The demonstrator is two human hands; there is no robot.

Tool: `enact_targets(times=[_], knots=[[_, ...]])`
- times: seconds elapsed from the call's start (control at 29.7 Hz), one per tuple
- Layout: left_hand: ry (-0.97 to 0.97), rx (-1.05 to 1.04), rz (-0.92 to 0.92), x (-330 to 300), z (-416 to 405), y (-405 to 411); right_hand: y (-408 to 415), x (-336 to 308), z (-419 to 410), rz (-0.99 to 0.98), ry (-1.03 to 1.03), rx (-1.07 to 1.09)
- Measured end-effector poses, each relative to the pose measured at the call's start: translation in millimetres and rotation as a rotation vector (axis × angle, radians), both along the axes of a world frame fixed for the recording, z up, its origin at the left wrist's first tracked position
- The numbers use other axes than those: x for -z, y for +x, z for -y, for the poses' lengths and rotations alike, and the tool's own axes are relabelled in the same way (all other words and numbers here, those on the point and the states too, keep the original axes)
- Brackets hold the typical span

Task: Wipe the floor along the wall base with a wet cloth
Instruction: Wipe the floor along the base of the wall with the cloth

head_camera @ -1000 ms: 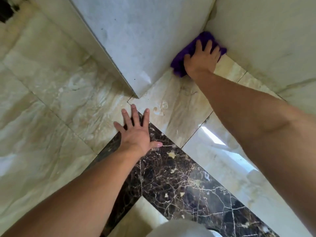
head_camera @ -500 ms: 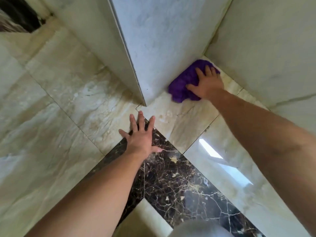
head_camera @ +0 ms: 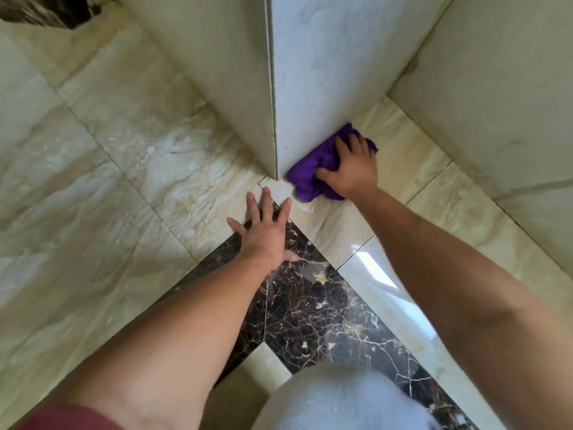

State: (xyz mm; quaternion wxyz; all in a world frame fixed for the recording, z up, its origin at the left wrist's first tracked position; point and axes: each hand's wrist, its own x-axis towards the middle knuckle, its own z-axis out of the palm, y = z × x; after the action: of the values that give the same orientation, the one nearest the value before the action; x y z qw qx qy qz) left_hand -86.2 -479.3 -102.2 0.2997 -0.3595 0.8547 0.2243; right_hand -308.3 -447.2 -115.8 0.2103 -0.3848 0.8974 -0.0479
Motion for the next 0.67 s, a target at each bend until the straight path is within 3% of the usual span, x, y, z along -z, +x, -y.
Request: enact_targets(times=[0.1, 0.2, 0.27, 0.4, 0.47, 0.57, 0.67], knots=[[-0.099, -0.018, -0.059, 0.2, 10.3, 32.6, 37.5, 5.9, -0.4, -0.015, 0.024, -0.041], [-0.190, -0.120, 0.017, 3.9, 33.6, 62.0, 65.0, 4.8, 0.5, -0.045, 0.011, 0.010], [-0.185, -0.074, 0.053, 5.9, 46.3, 75.1, 83.4, 3.0, 4.8, -0.076, 0.014, 0.033], [-0.200, 0.045, 0.040, 7.7, 65.2, 83.7, 48.1, -10.3, 4.5, -0.038, 0.170, 0.100], [-0.227, -0.020, 0.040, 7.3, 86.8, 99.9, 14.0, -20.3, -3.6, 0.027, 0.163, 0.155], [-0.200, -0.240, 0.018, 14.2, 119.2, 129.8, -14.5, -28.2, -26.2, 0.077, -0.111, -0.003], [-0.156, -0.252, -0.006, 19.4, 124.1, 134.4, -7.4, -14.2, -45.6, 0.129, -0.090, -0.158]])
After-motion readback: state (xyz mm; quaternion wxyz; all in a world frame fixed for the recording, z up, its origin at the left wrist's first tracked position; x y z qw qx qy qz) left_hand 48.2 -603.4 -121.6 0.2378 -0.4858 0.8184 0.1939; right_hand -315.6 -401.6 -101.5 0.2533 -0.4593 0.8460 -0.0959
